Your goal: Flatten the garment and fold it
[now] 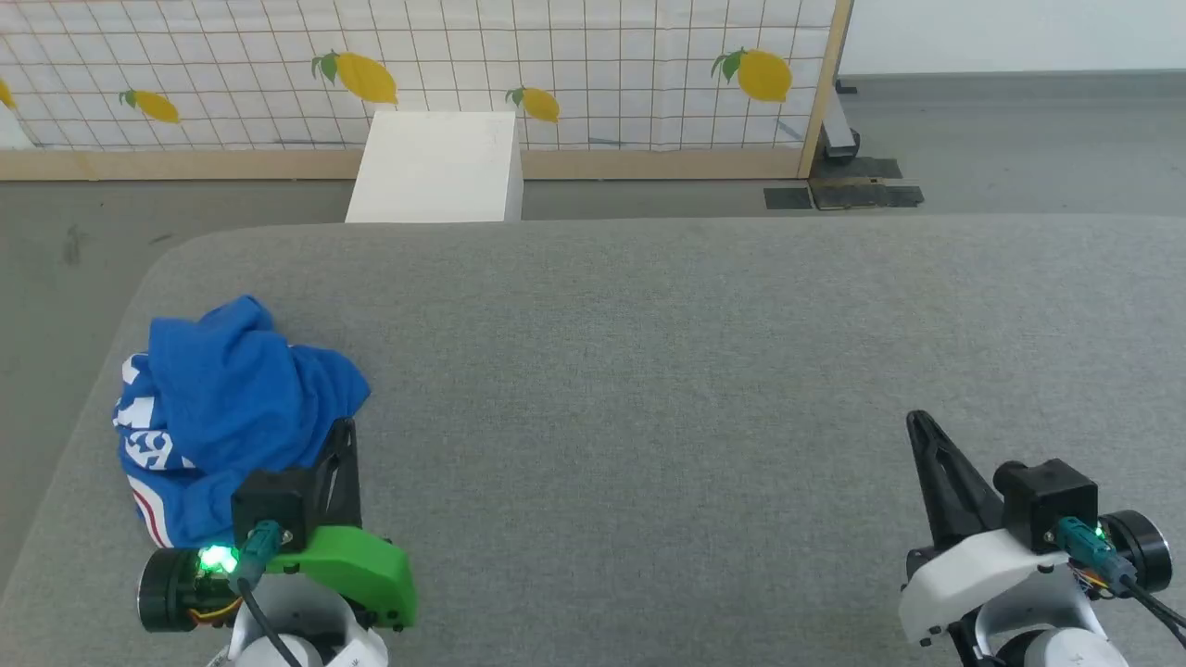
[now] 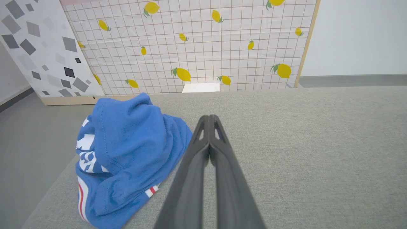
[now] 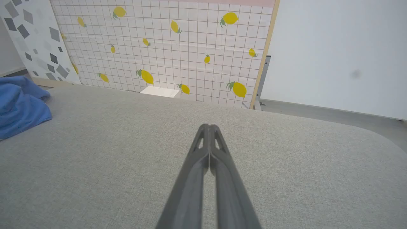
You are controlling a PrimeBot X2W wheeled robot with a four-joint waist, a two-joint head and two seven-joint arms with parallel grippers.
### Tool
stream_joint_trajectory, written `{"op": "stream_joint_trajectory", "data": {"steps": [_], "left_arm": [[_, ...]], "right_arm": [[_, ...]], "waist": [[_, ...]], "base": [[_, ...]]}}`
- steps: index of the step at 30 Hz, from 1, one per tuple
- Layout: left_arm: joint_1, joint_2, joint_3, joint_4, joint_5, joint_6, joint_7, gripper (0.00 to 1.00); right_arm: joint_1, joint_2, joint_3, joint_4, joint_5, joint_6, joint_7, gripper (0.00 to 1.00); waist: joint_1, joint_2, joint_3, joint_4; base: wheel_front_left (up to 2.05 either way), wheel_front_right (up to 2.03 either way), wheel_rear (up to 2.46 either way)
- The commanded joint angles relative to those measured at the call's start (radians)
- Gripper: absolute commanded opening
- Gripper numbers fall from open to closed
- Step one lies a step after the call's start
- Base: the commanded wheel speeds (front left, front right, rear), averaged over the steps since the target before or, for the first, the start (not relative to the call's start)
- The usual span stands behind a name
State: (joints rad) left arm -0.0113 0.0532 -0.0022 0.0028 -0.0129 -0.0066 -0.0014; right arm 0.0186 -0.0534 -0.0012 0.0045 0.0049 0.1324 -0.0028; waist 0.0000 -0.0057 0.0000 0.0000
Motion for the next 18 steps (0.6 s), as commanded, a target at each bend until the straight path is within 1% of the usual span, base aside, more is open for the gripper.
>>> {"op": "stream_joint_trajectory", "data": {"steps": [1,18], "left_arm": [[0.011,-0.003,0.002,-0.003,0.013,0.007,0.001,0.0],[0.011,-0.003,0.002,-0.003,0.013,0.007,0.001,0.0]], "right_arm": [[-0.019,0.003,0.001,-0.005,-0.005,-0.002,0.003,0.0],[-0.019,0.003,0.001,-0.005,-0.005,-0.002,0.003,0.0]], "waist": [[0.0,0.0057,0.0,0.0],[0.0,0.0057,0.0,0.0]], "base": [[0.0,0.0,0.0],[0.0,0.0,0.0]]}}
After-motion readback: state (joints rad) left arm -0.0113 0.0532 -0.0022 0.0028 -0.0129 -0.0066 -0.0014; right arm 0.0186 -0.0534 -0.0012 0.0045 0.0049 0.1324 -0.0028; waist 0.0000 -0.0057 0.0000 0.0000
